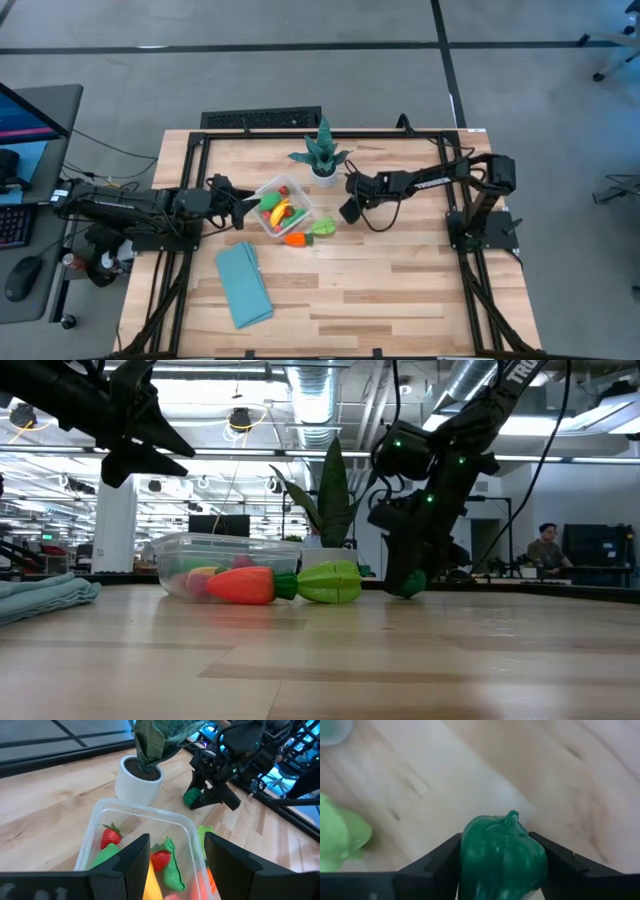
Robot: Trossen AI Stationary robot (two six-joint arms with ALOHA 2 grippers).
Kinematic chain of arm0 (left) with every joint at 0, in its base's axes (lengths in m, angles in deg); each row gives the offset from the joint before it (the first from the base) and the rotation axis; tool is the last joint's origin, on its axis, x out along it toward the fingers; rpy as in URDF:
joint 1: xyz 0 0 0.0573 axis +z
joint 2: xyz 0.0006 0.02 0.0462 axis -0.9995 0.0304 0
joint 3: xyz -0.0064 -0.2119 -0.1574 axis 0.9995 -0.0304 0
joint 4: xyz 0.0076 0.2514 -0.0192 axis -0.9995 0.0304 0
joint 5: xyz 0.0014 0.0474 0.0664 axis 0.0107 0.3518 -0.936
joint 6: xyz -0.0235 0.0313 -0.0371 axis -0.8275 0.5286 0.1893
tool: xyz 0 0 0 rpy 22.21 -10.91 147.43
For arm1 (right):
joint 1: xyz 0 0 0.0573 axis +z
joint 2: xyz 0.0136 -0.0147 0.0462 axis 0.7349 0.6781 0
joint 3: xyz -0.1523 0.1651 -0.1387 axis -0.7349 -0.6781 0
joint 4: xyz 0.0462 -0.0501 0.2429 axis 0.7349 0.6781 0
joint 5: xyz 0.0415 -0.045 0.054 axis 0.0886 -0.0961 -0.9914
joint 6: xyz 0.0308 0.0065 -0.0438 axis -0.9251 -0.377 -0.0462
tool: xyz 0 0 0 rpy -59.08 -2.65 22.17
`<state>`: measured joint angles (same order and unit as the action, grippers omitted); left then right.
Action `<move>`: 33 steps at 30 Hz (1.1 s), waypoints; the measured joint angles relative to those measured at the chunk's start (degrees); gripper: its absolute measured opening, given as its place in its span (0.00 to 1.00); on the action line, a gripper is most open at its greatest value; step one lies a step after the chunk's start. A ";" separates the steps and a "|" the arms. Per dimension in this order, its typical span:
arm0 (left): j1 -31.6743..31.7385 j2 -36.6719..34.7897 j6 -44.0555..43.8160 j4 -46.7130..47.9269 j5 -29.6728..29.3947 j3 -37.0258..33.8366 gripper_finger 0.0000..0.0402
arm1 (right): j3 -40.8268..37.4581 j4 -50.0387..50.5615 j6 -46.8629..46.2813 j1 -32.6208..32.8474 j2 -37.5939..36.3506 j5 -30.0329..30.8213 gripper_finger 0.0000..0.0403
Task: Pick and placing Produce into tupperware
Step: Put the green bell pepper into the transparent container
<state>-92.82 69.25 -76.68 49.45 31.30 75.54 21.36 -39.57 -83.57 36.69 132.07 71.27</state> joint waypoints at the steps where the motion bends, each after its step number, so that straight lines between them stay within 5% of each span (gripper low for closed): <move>1: 0.00 -0.01 -0.02 -0.08 0.00 0.00 0.44 | 0.02 0.02 0.00 0.26 -0.02 -0.19 0.51; 33: -0.02 0.00 -1.48 -0.29 0.33 0.00 0.44 | 0.00 0.44 1.53 12.18 -20.84 -0.68 0.53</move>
<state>-92.84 69.25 -78.16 49.16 31.63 75.54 21.36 -39.13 -82.04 48.87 111.23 70.59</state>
